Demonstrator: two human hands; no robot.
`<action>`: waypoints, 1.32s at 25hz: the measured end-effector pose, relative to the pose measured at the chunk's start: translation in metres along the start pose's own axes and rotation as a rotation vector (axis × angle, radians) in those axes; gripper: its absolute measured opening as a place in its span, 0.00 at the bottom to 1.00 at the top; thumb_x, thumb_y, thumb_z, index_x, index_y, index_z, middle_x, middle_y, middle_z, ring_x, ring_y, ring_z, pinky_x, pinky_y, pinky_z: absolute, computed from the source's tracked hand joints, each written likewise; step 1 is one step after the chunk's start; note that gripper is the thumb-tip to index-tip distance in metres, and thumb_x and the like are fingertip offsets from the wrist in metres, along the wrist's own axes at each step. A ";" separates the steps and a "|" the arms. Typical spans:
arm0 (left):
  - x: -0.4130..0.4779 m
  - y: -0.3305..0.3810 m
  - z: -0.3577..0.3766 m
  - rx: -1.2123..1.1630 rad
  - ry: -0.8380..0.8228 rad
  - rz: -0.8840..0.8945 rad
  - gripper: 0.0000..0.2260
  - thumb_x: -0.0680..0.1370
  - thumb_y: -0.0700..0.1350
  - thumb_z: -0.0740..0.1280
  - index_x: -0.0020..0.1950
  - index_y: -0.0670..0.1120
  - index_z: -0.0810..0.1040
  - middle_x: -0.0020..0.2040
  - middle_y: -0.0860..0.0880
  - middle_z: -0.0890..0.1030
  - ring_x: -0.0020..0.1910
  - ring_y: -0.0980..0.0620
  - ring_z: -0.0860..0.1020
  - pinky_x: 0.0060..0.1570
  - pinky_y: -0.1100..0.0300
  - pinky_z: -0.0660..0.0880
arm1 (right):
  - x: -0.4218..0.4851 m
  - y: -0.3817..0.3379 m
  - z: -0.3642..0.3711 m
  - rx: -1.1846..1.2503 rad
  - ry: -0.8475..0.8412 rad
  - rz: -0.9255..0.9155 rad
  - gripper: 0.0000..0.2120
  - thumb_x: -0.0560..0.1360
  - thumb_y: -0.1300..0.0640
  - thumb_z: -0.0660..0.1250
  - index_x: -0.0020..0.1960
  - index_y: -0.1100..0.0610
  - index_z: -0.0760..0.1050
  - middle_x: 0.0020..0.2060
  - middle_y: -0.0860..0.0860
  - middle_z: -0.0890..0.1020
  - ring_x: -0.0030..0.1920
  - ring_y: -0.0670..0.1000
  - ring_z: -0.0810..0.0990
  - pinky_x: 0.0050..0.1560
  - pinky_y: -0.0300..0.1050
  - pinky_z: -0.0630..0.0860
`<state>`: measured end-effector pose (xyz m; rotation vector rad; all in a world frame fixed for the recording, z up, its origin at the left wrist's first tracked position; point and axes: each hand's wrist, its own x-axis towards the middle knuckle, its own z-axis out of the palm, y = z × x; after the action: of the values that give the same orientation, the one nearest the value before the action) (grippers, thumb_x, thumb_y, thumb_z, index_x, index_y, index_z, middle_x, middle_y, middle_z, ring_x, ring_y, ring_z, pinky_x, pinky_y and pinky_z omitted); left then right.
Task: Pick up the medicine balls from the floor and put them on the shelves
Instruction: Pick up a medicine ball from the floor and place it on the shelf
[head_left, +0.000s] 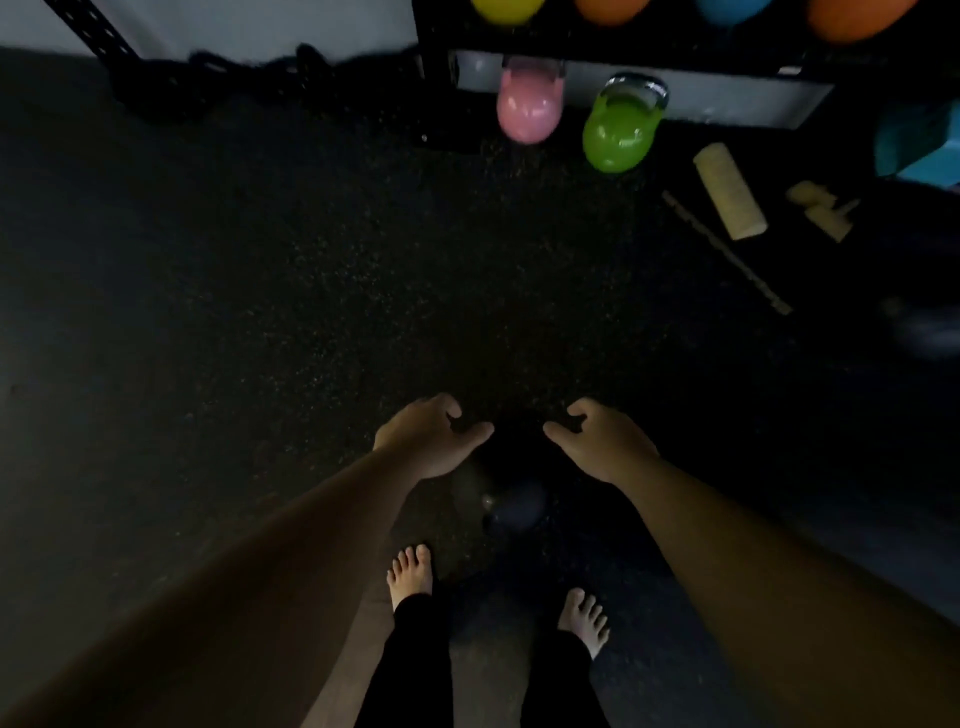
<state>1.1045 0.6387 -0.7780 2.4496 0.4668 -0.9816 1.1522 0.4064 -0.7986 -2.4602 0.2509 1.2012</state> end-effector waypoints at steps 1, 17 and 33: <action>0.027 -0.014 0.020 -0.024 -0.025 -0.025 0.37 0.71 0.79 0.61 0.69 0.55 0.76 0.60 0.52 0.82 0.56 0.49 0.81 0.55 0.50 0.80 | 0.028 0.006 0.025 0.027 -0.019 0.006 0.32 0.77 0.31 0.65 0.74 0.47 0.69 0.69 0.52 0.77 0.62 0.56 0.78 0.58 0.54 0.77; 0.305 -0.127 0.305 -0.909 -0.237 -0.604 0.63 0.56 0.82 0.71 0.84 0.50 0.63 0.80 0.39 0.69 0.74 0.34 0.72 0.72 0.37 0.69 | 0.310 0.085 0.277 0.501 -0.030 0.195 0.54 0.59 0.15 0.62 0.77 0.45 0.70 0.73 0.53 0.74 0.69 0.59 0.74 0.70 0.59 0.71; 0.101 0.020 -0.153 -1.014 0.280 -0.047 0.49 0.65 0.78 0.71 0.81 0.57 0.67 0.75 0.45 0.75 0.60 0.43 0.78 0.45 0.55 0.75 | 0.052 -0.185 -0.084 0.663 0.426 -0.295 0.41 0.70 0.27 0.70 0.77 0.44 0.68 0.73 0.52 0.74 0.70 0.56 0.74 0.62 0.50 0.72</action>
<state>1.2685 0.7170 -0.7459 1.6296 0.8582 -0.2607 1.3048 0.5398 -0.7440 -2.0288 0.3245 0.3694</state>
